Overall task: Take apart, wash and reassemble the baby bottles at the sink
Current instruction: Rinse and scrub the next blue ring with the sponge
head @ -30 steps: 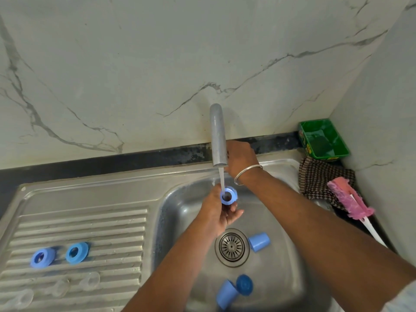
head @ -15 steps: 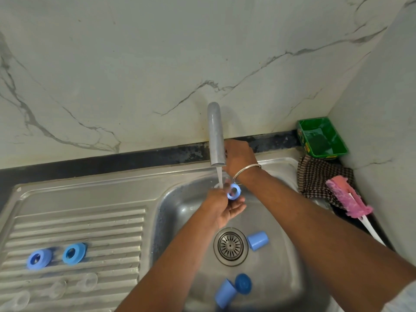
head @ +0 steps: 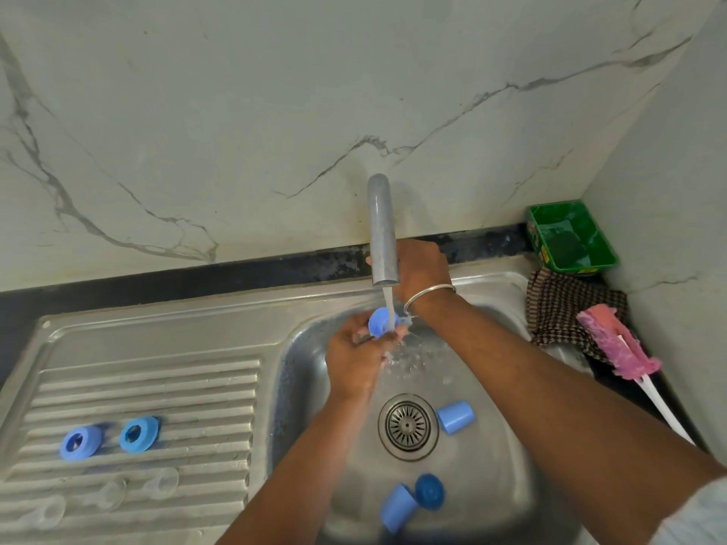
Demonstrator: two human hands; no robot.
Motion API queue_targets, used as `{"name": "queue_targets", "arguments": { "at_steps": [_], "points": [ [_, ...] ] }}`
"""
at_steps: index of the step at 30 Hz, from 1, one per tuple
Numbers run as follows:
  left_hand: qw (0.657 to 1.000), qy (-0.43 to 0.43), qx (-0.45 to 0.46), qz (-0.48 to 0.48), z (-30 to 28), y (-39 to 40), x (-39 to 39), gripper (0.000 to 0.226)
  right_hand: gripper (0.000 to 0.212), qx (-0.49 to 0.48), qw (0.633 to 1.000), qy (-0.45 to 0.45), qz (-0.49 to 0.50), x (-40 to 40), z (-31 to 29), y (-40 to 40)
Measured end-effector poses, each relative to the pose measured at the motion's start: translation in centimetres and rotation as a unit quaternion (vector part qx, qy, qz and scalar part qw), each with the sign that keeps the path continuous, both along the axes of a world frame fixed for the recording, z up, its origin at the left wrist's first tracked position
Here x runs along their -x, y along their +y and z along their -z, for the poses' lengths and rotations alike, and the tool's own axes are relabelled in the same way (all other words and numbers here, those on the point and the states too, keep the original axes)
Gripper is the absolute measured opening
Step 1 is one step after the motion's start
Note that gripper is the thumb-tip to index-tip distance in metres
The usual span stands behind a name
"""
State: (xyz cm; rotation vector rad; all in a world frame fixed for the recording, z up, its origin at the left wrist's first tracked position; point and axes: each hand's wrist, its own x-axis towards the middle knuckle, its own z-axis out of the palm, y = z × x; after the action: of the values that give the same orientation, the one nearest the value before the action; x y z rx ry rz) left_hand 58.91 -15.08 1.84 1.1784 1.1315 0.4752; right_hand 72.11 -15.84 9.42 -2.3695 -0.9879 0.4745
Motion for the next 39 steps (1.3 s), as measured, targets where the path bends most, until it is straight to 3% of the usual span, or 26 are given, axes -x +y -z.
{"name": "queue_targets", "arguments": {
  "at_steps": [5,9,15,20,23,25,28,35,39],
  "points": [
    [0.996,0.018,-0.046,0.074,-0.1,-0.4,0.6,0.041,0.017,0.023,0.999,-0.032,-0.023,0.2,-0.3,-0.3],
    [0.982,0.081,-0.105,0.133,-0.5,-0.6,1.2,0.029,0.015,-0.010,0.999,-0.040,0.004,0.0,0.7,0.0],
    [0.978,0.046,0.177,0.097,-2.2,-1.7,2.6,0.037,0.010,-0.057,0.996,0.024,0.059,-0.1,1.8,-0.2],
    [0.951,0.047,0.303,0.021,-1.3,-2.7,4.0,0.044,0.038,-0.048,0.986,0.135,0.084,2.6,4.2,-4.1],
    [0.940,0.053,0.338,-0.001,-0.7,-3.9,5.1,0.047,0.040,-0.100,0.966,0.235,0.047,5.9,6.8,-9.1],
    [0.936,0.064,0.345,-0.009,-0.4,-4.9,5.8,0.046,0.049,-0.145,0.944,0.296,-0.002,7.9,7.9,-12.3],
    [0.934,0.084,0.348,0.002,-0.1,-6.6,6.8,0.048,0.057,-0.150,0.956,0.250,-0.042,10.1,9.1,-15.0],
    [0.938,0.108,0.326,0.043,-1.2,-10.1,9.2,0.049,0.021,-0.097,0.973,0.196,-0.074,11.4,9.9,-17.3],
    [0.960,0.149,0.233,0.049,-1.2,-10.0,10.8,0.039,0.021,-0.044,0.986,0.161,-0.022,11.1,9.3,-16.9]
  ]
}}
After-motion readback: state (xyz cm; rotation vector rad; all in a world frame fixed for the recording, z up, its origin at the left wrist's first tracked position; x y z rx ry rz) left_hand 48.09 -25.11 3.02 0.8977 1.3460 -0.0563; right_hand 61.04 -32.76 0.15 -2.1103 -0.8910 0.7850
